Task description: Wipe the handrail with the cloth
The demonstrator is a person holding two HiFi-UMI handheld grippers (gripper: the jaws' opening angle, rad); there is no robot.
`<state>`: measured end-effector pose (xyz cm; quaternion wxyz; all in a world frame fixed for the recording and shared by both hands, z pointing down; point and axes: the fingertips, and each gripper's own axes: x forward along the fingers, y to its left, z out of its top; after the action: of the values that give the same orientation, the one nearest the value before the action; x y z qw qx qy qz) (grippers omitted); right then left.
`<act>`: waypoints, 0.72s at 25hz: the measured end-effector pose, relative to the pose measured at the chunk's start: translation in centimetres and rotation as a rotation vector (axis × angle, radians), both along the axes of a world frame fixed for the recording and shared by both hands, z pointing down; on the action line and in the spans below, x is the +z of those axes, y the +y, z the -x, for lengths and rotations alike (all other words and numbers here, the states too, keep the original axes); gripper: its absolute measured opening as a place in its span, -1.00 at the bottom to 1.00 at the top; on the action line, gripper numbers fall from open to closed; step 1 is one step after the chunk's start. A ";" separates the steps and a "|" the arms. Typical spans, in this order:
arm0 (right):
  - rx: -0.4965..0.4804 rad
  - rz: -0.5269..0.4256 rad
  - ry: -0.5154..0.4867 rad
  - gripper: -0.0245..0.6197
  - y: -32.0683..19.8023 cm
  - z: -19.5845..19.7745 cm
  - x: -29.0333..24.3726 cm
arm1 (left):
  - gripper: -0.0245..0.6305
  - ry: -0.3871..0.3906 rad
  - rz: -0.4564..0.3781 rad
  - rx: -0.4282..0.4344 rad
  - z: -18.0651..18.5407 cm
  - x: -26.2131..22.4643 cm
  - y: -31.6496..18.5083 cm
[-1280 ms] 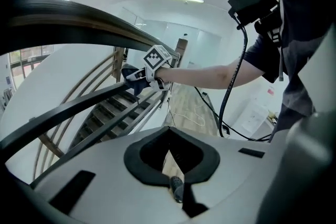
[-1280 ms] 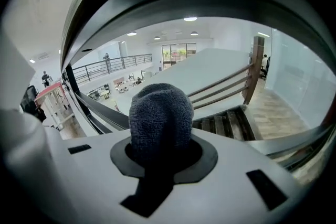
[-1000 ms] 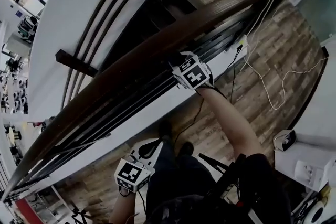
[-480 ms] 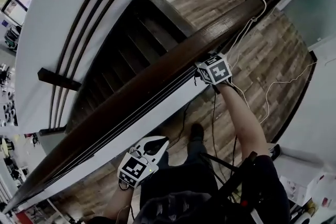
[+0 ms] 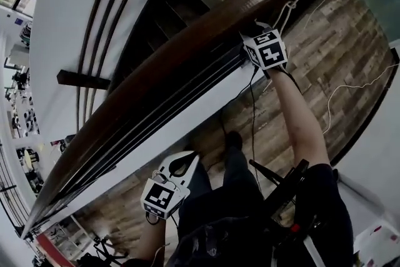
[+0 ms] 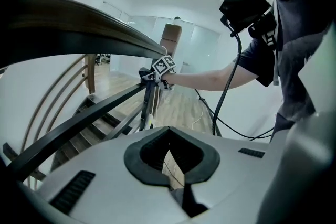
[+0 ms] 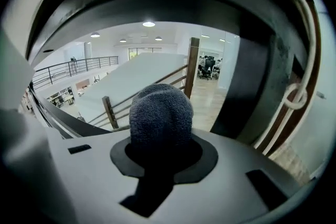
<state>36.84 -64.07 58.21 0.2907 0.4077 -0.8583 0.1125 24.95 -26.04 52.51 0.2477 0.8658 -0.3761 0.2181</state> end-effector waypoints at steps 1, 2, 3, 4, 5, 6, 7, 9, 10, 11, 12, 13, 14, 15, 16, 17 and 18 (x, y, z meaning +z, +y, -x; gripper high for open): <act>-0.001 -0.007 0.005 -0.69 -0.6 -0.5 -0.1 | -0.91 -0.013 -0.001 -0.002 -0.4 0.0 -0.2; -0.004 -0.015 0.016 -0.69 -1.2 -1.0 -0.2 | -0.91 -0.021 -0.003 -0.009 -0.7 0.0 -0.5; -0.003 -0.020 0.027 -0.69 -1.8 -1.4 -0.2 | -0.91 -0.027 -0.008 -0.018 -0.9 -0.1 -0.9; 0.003 -0.017 0.030 -0.69 -2.3 -1.9 -0.2 | -0.91 -0.033 -0.015 -0.026 -0.8 -0.2 -1.2; 0.012 -0.004 0.019 -0.69 -2.6 -2.3 -0.1 | -0.91 -0.039 -0.023 -0.032 -0.7 -0.4 -1.5; 0.021 0.012 -0.002 -0.69 -2.7 -2.5 -0.3 | -0.91 -0.042 -0.033 -0.037 -0.5 -0.8 -1.6; 0.025 0.021 -0.024 -0.69 -2.4 -2.6 -0.8 | -0.91 -0.041 -0.041 -0.041 -0.2 -1.3 -1.5; 0.004 0.009 -0.040 -0.69 -0.7 -2.2 -2.5 | -0.91 -0.023 -0.048 -0.051 0.4 -2.1 -0.3; -0.018 -0.006 -0.036 -0.69 0.7 -1.7 -3.5 | -0.91 -0.011 -0.051 -0.057 0.9 -2.3 0.6; -0.043 -0.020 -0.036 -0.69 2.3 -1.0 -4.7 | -0.91 -0.004 -0.059 -0.064 1.4 -2.5 1.6; -0.069 -0.028 -0.047 -0.69 4.2 0.0 -5.9 | -0.91 -0.001 -0.073 -0.070 2.2 -2.8 2.5; -0.095 -0.026 -0.073 -0.69 6.4 1.3 -7.2 | -0.91 0.001 -0.092 -0.076 3.1 -3.2 3.3; -0.120 -0.014 -0.112 -0.69 9.0 2.6 -8.5 | -0.91 0.005 -0.115 -0.081 4.2 -3.8 4.1; -0.141 0.001 -0.157 -0.69 11.8 3.9 -9.7 | -0.91 0.015 -0.140 -0.085 5.3 -4.5 4.9; -0.152 0.019 -0.202 -0.69 14.8 5.0 -10.7 | -0.91 0.027 -0.165 -0.088 6.5 -5.3 5.6; -0.154 0.037 -0.241 -0.69 17.6 6.1 -11.6 | -0.91 0.041 -0.188 -0.090 7.7 -6.1 6.4; -0.157 0.052 -0.272 -0.69 20.3 7.1 -12.3 | -0.91 0.055 -0.206 -0.088 8.9 -6.8 7.3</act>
<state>29.77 -43.73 45.91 0.1901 0.3129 -0.9157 0.1657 16.06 -18.76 45.75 0.1770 0.8748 -0.4275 0.1435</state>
